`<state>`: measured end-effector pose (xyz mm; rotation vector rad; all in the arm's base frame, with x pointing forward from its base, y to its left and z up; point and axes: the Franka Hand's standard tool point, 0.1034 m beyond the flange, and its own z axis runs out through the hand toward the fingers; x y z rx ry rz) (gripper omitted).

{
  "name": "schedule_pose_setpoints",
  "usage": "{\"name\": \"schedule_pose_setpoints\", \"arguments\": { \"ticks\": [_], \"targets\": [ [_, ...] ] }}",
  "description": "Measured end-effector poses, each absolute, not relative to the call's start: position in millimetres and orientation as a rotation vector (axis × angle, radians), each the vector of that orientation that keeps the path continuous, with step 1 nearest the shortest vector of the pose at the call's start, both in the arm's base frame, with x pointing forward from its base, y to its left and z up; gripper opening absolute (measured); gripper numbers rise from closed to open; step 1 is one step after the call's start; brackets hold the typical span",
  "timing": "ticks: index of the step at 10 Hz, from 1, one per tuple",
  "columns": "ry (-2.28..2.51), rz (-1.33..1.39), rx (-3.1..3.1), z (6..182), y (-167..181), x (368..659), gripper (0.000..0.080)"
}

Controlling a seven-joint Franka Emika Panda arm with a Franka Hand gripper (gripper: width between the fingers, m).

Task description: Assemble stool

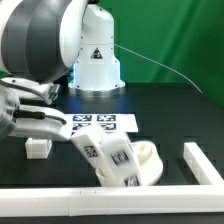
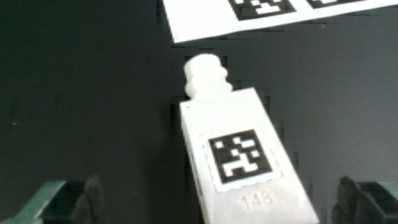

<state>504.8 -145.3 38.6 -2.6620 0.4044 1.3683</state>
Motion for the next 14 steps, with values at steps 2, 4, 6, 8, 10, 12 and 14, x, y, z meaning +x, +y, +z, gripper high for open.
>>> {"name": "schedule_pose_setpoints", "arguments": {
  "ticks": [2, 4, 6, 8, 10, 12, 14],
  "targets": [
    [0.403, 1.368, -2.666, 35.5, -138.0, 505.9, 0.0649],
    [0.407, 1.363, -2.665, 37.7, -139.6, 506.5, 0.0649],
    [0.412, 1.379, -2.653, 30.9, -138.7, 499.4, 0.0649],
    [0.410, 1.391, -2.646, 21.9, -131.6, 491.3, 0.0649],
    [0.412, 1.386, -2.654, 14.1, -128.0, 488.0, 0.0649],
    [0.417, 1.380, -2.658, 12.0, -128.9, 487.7, 0.0531],
    [0.420, 1.380, -2.656, 12.2, -130.0, 487.3, 0.0391]
  ]
}}
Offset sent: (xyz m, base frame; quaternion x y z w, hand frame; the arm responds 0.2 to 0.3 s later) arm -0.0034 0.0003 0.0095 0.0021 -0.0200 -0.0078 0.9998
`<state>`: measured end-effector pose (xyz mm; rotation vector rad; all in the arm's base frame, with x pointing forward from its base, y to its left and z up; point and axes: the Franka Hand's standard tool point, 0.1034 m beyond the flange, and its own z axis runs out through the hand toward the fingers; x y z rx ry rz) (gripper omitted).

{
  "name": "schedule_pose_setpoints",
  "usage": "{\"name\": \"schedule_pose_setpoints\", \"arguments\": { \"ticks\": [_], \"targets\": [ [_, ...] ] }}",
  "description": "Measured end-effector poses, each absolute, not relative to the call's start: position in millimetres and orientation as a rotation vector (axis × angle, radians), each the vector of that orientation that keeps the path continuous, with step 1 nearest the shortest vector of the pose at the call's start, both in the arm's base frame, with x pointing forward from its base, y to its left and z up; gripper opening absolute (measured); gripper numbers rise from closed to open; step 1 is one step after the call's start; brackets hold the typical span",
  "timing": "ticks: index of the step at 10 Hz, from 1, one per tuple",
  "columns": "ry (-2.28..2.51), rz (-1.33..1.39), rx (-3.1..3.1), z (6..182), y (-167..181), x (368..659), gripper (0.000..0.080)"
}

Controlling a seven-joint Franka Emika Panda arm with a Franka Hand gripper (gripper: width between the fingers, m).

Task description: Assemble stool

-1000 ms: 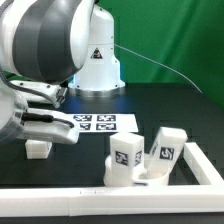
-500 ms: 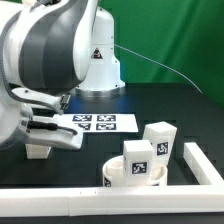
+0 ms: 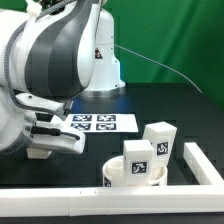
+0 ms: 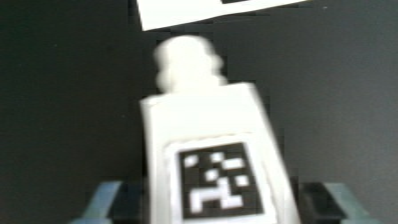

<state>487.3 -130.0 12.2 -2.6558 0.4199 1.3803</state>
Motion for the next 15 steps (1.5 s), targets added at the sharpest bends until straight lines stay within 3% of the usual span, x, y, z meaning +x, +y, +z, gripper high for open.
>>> {"name": "schedule_pose_setpoints", "arguments": {
  "ticks": [1, 6, 9, 10, 13, 15],
  "targets": [
    [0.421, 1.380, -2.656, 12.2, -130.3, 487.2, 0.0335],
    [0.425, 1.377, -2.659, 14.3, -130.5, 489.3, 0.0335],
    [0.451, 1.249, -2.745, 77.0, -102.8, 526.1, 0.0337],
    [0.466, 1.235, -2.747, 90.4, -100.0, 529.5, 0.0337],
    [0.476, 1.013, -2.857, 85.8, -104.7, 548.7, 0.0337],
    [0.535, 0.838, -2.931, 96.7, -81.4, 562.3, 0.0337]
  ]
}}
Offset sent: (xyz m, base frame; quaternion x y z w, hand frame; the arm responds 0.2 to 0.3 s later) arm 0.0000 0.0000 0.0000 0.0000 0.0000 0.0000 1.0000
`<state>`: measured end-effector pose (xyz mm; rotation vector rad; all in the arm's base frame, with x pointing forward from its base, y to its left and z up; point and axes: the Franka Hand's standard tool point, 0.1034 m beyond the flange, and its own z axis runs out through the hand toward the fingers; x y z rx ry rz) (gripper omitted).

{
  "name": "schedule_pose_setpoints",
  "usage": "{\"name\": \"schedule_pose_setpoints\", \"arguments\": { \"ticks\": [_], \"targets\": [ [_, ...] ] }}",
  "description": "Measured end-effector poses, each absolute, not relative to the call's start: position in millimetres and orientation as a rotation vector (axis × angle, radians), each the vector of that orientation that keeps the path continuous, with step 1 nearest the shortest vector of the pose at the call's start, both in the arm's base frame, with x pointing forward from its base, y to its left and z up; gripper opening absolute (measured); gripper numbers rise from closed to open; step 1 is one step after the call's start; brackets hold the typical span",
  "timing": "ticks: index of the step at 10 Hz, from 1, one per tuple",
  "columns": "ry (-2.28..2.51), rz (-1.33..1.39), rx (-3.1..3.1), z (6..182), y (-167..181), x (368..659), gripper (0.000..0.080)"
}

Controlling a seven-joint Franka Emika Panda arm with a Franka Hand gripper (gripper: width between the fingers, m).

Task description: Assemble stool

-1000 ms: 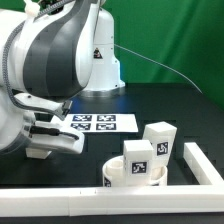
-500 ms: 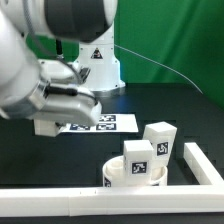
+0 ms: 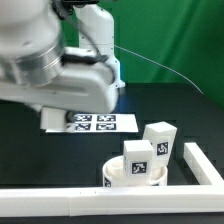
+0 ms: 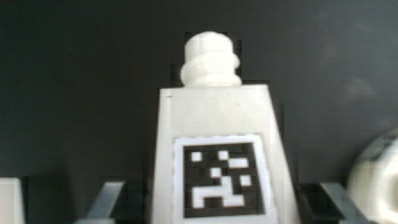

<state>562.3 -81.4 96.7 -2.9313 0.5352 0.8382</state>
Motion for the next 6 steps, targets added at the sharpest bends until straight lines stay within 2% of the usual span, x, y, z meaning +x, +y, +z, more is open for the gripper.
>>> {"name": "schedule_pose_setpoints", "arguments": {
  "ticks": [1, 3, 5, 6],
  "targets": [
    [0.538, 0.731, -2.961, 123.7, -58.3, 578.6, 0.0337],
    [0.526, 0.418, -3.071, 152.8, -37.3, 610.5, 0.0337],
    [0.529, 0.158, -3.094, 142.8, -37.6, 608.1, 0.0337],
    [0.520, 0.028, -3.102, 143.3, -35.2, 614.4, 0.0337]
  ]
}}
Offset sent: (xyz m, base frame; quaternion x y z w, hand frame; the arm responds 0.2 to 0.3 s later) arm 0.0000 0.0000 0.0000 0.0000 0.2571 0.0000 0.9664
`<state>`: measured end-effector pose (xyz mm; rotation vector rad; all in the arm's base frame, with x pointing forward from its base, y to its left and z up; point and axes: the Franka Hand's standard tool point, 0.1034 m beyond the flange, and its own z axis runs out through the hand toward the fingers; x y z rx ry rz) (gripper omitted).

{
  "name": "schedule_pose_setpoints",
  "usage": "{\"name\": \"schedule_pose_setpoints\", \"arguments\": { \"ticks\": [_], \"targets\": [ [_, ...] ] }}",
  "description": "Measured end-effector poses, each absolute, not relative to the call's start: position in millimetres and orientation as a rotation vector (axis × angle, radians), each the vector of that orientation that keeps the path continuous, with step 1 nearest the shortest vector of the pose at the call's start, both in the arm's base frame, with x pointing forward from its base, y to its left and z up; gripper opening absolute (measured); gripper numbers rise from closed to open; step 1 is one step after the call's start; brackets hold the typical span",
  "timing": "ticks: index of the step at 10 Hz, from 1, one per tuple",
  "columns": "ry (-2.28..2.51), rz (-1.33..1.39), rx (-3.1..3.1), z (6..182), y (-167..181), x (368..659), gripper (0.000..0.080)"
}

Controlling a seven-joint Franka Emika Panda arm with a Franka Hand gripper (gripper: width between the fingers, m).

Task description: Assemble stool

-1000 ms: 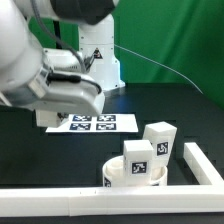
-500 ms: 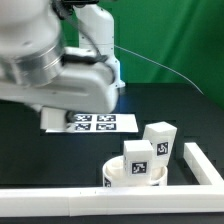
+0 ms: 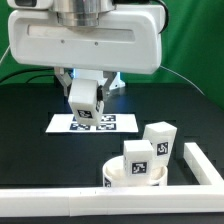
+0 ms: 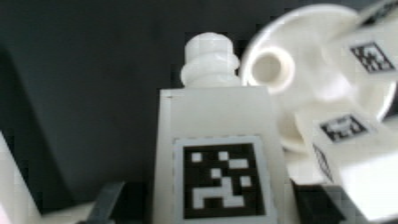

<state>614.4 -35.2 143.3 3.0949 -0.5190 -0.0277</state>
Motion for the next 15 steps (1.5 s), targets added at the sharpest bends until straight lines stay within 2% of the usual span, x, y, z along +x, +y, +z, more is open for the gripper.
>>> {"name": "schedule_pose_setpoints", "arguments": {
  "ticks": [1, 5, 7, 9, 11, 13, 15],
  "targets": [
    [-0.522, 0.100, 3.085, 142.0, -32.1, 619.2, 0.0337],
    [-0.623, 0.556, 2.998, 117.2, 6.2, 605.3, 0.0337],
    [-0.575, 0.758, 2.960, 116.8, 12.4, 610.3, 0.0337],
    [-0.563, 0.769, 2.956, 113.2, 13.1, 607.7, 0.0337],
    [-0.500, 0.868, 2.923, 109.2, 19.6, 589.4, 0.0337],
    [-0.493, 0.893, 2.907, 127.7, 12.0, 596.7, 0.0337],
    [-0.488, 0.884, 2.906, 122.6, 12.7, 594.3, 0.0337]
  ]
}}
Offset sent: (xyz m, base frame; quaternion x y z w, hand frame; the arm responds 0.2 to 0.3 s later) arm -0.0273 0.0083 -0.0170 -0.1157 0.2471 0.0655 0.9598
